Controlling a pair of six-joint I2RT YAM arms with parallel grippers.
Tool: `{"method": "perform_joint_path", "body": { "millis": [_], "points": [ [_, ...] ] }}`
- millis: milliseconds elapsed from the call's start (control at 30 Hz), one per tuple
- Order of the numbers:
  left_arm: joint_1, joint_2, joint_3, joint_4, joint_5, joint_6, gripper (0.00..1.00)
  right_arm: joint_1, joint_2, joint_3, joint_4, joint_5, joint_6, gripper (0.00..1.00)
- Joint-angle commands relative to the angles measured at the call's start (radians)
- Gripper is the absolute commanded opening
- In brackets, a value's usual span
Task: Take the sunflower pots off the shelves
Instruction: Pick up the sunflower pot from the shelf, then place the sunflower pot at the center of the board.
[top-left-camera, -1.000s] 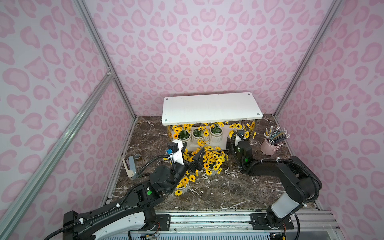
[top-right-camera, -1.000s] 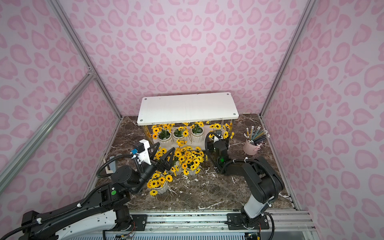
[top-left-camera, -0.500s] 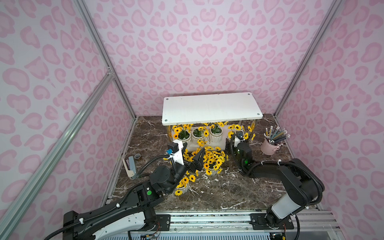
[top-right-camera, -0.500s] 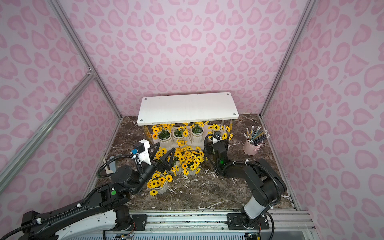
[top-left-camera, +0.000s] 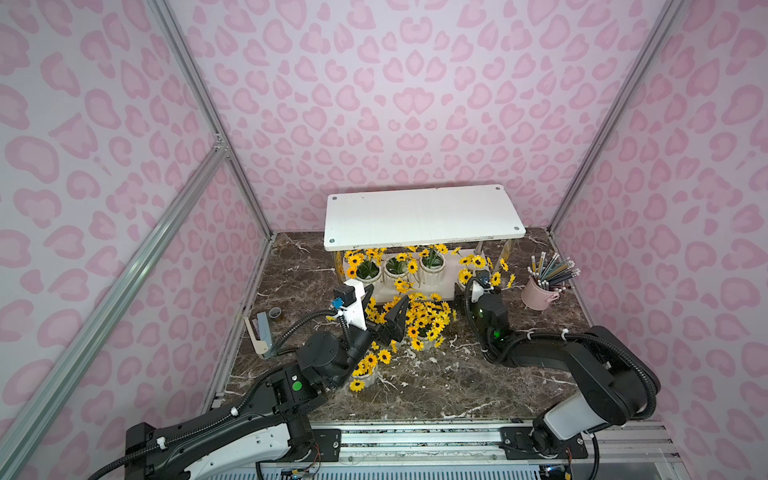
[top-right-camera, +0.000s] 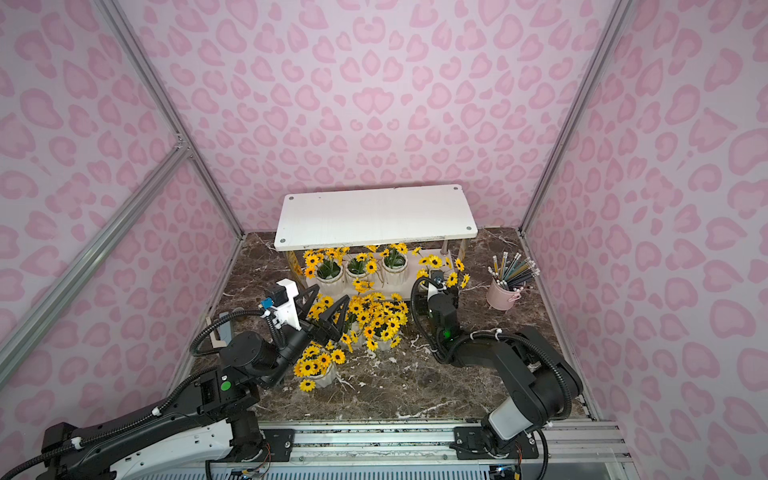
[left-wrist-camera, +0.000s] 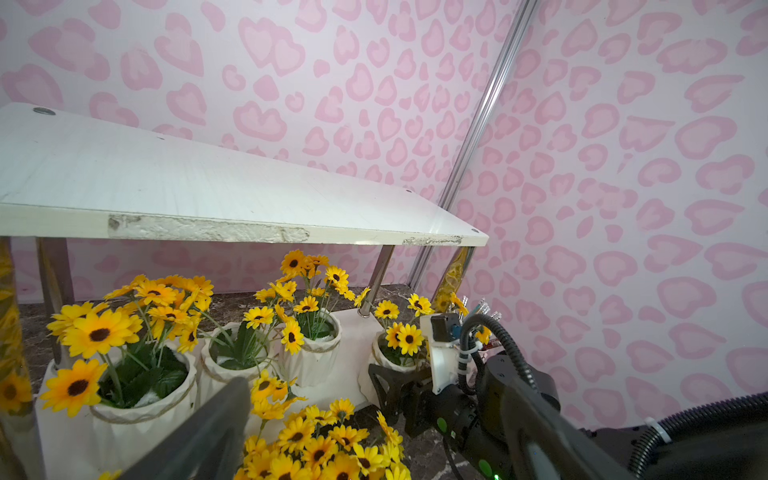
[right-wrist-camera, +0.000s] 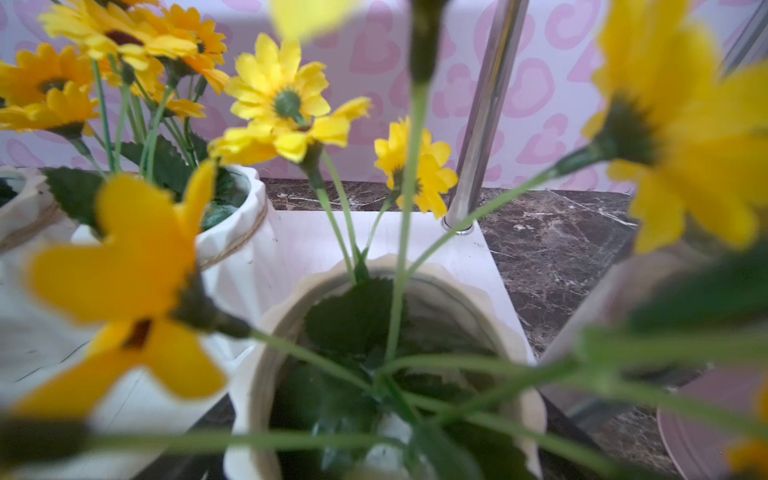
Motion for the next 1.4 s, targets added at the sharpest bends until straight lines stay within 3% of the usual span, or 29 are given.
{"method": "perform_joint_path", "body": {
  "millis": [0,900,1367],
  "points": [
    [0.001,-0.004,0.007,0.018,0.002,0.002,0.96,0.004,-0.022,-0.012,0.098,0.024,0.009,0.00],
    [-0.001,0.015,0.023,0.013,0.010,0.005,0.96,0.053,-0.185,-0.172,0.092,0.079,0.038,0.00],
    [-0.001,0.011,0.030,0.010,0.018,0.007,0.96,0.104,-0.201,-0.203,0.073,0.106,0.054,0.00]
  ]
}}
